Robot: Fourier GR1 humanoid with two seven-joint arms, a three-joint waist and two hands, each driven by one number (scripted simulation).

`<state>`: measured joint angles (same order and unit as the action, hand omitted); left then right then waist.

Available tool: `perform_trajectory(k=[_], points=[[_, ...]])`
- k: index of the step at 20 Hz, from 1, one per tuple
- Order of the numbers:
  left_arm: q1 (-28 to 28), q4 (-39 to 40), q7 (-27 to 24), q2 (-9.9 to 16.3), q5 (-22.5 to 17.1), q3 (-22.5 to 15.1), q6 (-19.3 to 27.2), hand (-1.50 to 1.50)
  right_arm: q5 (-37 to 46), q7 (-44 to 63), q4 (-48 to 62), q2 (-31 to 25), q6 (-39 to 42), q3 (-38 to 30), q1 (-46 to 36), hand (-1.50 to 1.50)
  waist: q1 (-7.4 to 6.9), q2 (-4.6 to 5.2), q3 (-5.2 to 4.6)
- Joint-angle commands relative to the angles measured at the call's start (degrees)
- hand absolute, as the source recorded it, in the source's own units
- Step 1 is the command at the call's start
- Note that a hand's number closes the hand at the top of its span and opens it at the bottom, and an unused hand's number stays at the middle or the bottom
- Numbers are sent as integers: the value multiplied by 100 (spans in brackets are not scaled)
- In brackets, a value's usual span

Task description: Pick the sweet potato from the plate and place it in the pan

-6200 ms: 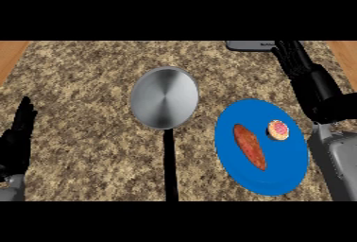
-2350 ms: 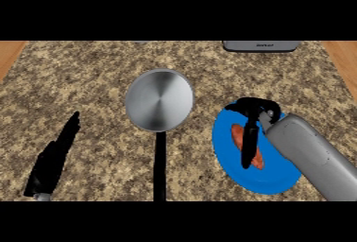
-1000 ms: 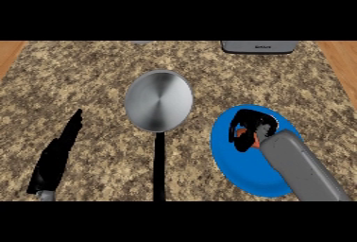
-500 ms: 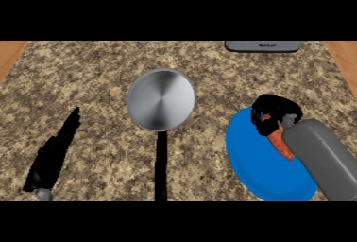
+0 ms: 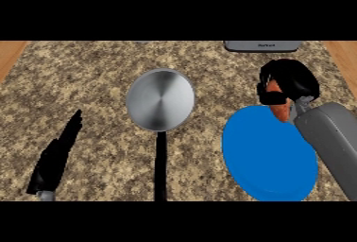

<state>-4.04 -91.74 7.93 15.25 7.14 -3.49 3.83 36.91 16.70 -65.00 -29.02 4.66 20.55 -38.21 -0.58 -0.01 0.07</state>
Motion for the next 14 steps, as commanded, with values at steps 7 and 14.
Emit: perform_trajectory(k=[7,14], points=[[-137,-333,126,58,-54,68,-178,0,362,-634,-65,862,-1018,-289,-988,150,-57,5,-6],[-148,-18,-239,-137,90,-26,-136,0,84,-678,1271,2019,-855,-571,-2080,150,-122,44,-10]])
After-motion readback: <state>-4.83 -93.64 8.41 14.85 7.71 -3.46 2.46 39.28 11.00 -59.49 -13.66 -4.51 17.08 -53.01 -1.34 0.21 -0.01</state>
